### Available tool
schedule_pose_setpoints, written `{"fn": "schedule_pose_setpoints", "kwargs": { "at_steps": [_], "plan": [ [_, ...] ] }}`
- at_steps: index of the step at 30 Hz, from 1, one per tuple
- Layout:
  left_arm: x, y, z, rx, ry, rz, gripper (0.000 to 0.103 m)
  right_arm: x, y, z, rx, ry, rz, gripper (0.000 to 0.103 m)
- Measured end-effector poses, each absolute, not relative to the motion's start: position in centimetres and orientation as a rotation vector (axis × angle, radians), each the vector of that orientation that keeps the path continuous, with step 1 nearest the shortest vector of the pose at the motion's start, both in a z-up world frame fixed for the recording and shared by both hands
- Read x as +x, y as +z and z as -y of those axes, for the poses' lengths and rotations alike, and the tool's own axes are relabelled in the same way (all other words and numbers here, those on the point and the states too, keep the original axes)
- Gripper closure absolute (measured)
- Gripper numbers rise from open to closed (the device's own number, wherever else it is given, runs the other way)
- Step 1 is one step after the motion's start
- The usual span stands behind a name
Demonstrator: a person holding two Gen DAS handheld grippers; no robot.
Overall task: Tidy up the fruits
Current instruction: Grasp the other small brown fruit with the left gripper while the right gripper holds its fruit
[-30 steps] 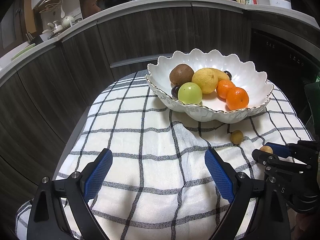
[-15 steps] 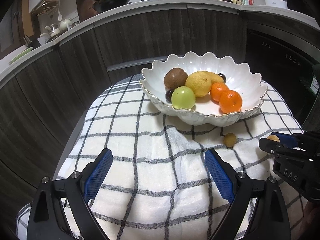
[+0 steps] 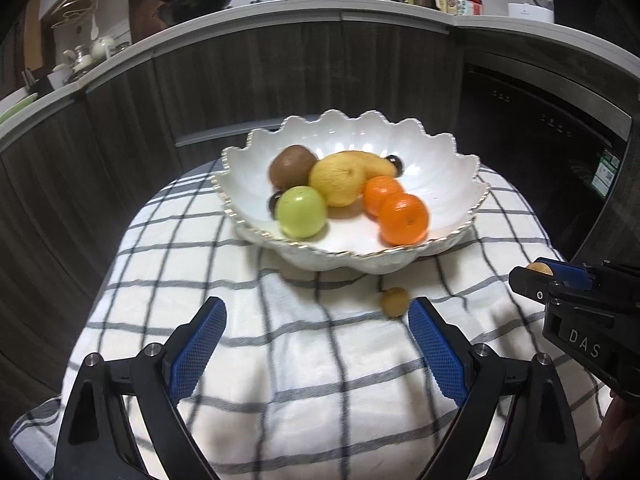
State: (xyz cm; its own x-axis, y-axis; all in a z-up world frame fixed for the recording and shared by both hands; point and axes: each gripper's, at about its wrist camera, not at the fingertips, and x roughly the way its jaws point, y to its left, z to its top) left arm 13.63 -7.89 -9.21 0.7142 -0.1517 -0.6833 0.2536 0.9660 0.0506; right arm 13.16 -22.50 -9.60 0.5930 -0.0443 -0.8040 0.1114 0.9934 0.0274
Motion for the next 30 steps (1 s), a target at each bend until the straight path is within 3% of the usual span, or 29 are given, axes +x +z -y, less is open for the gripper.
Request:
{"fn": "schedule_pose_setpoints", "kwargs": {
  "at_steps": [8,14,25,30],
  "plan": [
    [14.6,-10.1,10.5,0.165,-0.271,-0.753,0.04,12.8,-9.8,24.4,0.117,-0.117,-0.924,0.077],
    [14.7,-10.9,12.1,0.19,-0.316,-0.761,0.053,12.8,-9.8,25.4,0.14,-0.121,-0.923,0.077],
    [16.2,-12.2,13.0,0.201,-0.316,-0.823,0.064,13.4,-11.0,26.0,0.167,-0.114,-0.951,0.077],
    [16.5,-12.5,13.2,0.206,-0.313,-0.842,0.064,13.6,-11.3,26.1,0.171,-0.116,-0.959,0.077]
  ]
}}
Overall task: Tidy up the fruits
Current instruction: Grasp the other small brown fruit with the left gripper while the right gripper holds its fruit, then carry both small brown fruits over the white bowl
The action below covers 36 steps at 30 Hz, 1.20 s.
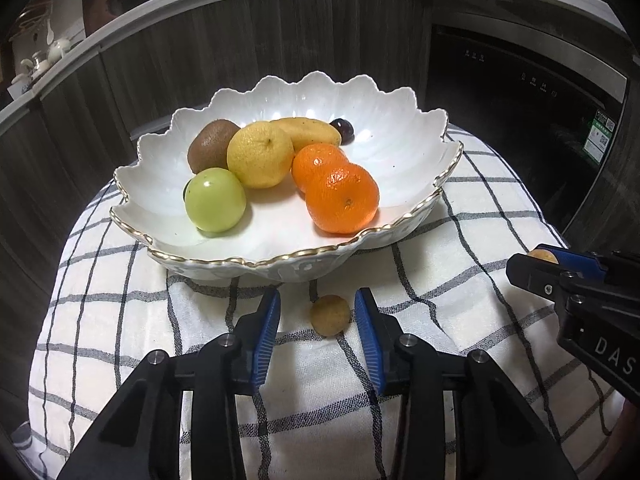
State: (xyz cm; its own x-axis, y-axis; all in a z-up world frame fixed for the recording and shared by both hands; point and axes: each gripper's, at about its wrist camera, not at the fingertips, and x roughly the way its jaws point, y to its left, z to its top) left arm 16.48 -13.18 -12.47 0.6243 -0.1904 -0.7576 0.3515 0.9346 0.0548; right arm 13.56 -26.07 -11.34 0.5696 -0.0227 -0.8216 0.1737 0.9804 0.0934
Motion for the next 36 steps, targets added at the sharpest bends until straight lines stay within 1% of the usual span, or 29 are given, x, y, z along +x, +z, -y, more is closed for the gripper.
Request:
{"fn": "schedule_pose_setpoints", "kwargs": {
  "at_steps": [3,9,11,22,36],
  "plan": [
    [16.7,-12.9,13.1,0.208,-0.314,-0.859,0.069,13.6,-11.5,26.0,0.17,-0.116,-0.964,0.077],
    [16.8,-13.9,13.1,0.221,-0.325,-0.887,0.074,13.7,-11.8,26.0,0.169,-0.118,-0.972,0.077],
    [16.9,-14.2,13.2,0.22,-0.333,-0.902,0.08,13.7,-11.8,26.0,0.166,-0.119,-0.972,0.077],
    [15.7,-13.2,12.4,0.224,-0.337,-0.895,0.08,13.7,-11.6,25.9,0.167,-0.115,-0.967,0.077],
    [13.6,-9.4,10.1,0.218,-0.307,-0.831,0.08,12.5,-8.8,24.3,0.14,-0.085,-0.909,0.077]
  ]
}}
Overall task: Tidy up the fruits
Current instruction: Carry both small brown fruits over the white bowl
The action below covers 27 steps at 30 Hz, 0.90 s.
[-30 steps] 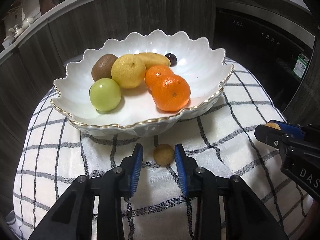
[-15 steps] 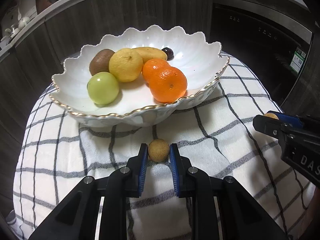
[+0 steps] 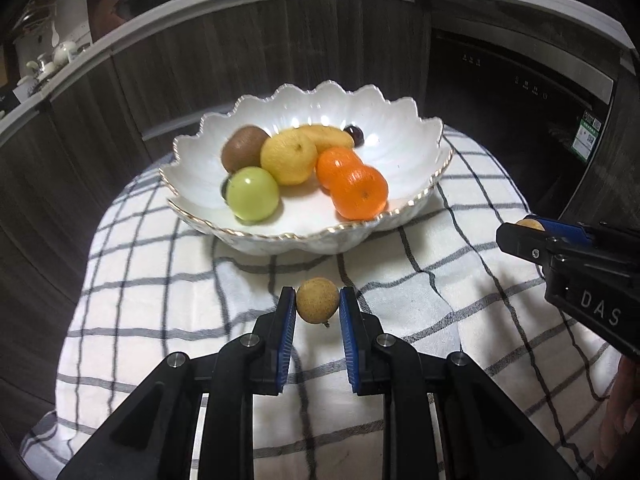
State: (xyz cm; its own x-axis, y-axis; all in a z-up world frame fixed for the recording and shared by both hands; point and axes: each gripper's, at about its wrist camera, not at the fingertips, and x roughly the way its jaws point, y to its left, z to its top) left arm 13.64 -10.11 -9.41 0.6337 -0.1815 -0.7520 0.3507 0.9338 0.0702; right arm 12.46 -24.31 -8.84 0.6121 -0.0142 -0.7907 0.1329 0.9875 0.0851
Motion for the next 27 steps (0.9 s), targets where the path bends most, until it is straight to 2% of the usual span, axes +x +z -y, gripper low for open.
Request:
{"fn": "schedule_pose_setpoints", "kwargs": {
  "at_steps": [14,27],
  "plan": [
    [15.4,-5.2,8.9,0.193,-0.286,-0.755,0.08,13.5,-5.1,22.8,0.101,-0.051,-0.844,0.077],
    [20.0,-4.4,8.5,0.143,-0.261,-0.743,0.08,18.4,-4.3,22.8,0.091,-0.046,-0.83,0.077]
  ]
}}
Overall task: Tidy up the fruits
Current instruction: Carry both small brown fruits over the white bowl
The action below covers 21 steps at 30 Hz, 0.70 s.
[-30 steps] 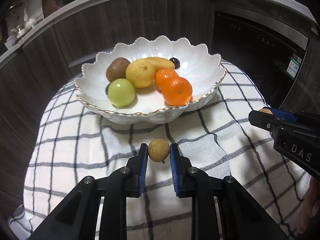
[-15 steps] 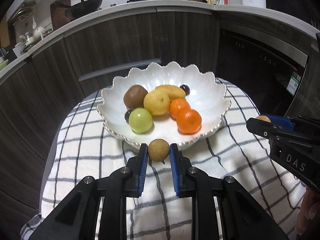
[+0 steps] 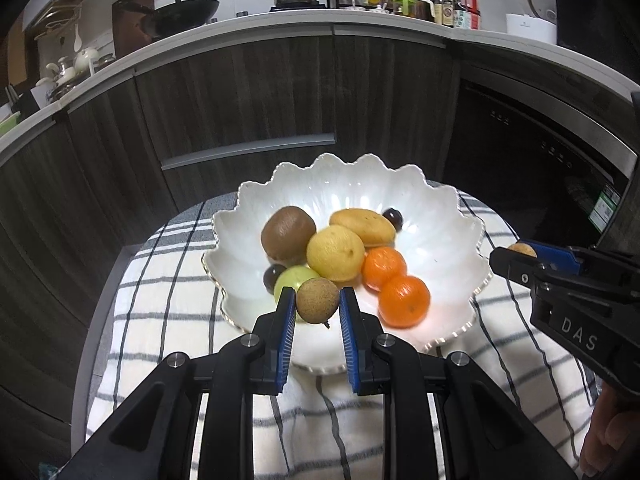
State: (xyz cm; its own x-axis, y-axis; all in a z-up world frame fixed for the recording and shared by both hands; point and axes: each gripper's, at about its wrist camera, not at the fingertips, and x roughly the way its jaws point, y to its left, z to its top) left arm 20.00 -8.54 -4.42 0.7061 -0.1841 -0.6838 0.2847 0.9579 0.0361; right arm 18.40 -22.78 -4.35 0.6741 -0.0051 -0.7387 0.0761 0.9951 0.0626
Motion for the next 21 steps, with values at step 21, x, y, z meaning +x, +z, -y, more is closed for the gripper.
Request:
{"fn": "schedule_pose_setpoints", "kwargs": {
  "at_steps": [21],
  "plan": [
    [25.6,-6.7,8.0,0.098,-0.223,-0.814,0.063,24.3,-7.0,22.0,0.076,-0.022,-0.904,0.077]
  ]
}}
